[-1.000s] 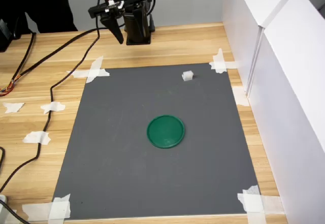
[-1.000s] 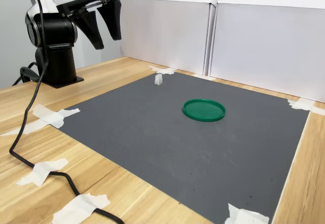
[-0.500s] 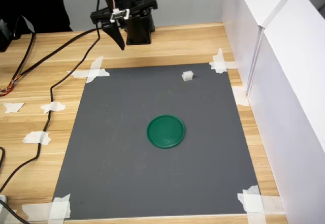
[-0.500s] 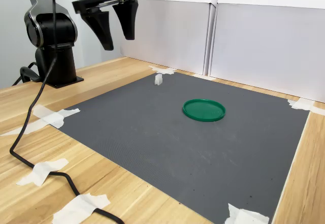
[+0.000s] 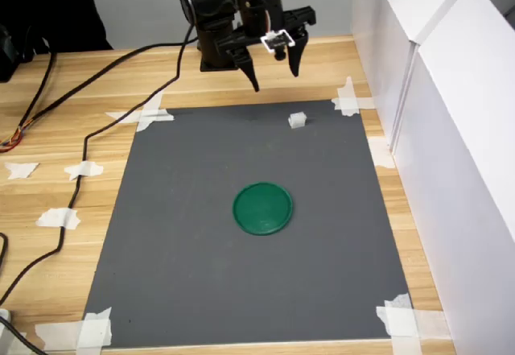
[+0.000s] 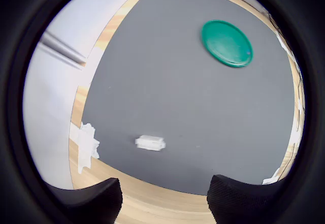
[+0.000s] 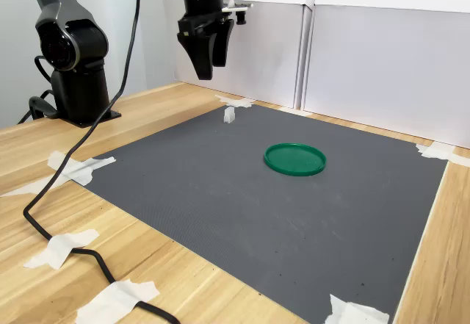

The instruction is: Grasp a white terminal and put it on the green lid.

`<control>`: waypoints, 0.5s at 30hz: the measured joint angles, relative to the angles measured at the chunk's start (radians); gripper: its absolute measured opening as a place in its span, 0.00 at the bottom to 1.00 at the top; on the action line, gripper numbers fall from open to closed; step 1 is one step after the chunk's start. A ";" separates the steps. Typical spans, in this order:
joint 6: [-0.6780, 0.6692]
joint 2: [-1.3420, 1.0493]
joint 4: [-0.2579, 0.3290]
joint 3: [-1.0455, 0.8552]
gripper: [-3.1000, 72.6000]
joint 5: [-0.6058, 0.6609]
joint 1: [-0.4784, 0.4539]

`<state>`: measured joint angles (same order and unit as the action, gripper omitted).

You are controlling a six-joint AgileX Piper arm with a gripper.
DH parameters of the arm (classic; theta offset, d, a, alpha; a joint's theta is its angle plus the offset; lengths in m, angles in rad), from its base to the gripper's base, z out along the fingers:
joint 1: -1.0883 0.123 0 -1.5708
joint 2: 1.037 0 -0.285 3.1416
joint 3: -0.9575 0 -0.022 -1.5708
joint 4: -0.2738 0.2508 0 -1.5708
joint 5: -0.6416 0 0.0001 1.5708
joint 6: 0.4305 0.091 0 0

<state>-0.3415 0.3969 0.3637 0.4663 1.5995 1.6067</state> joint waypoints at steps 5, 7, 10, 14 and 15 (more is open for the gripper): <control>0.075 0.060 -0.001 0.000 0.99 -0.067 0.032; 0.102 0.079 -0.005 0.001 0.98 -0.098 0.032; 0.120 0.111 -0.005 0.001 0.95 -0.124 0.032; 0.125 0.152 -0.005 0.001 0.92 -0.141 0.032; 0.125 0.161 -0.006 0.001 0.91 -0.142 0.032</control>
<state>-0.2167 0.5578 0.3578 0.4669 1.4573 1.6384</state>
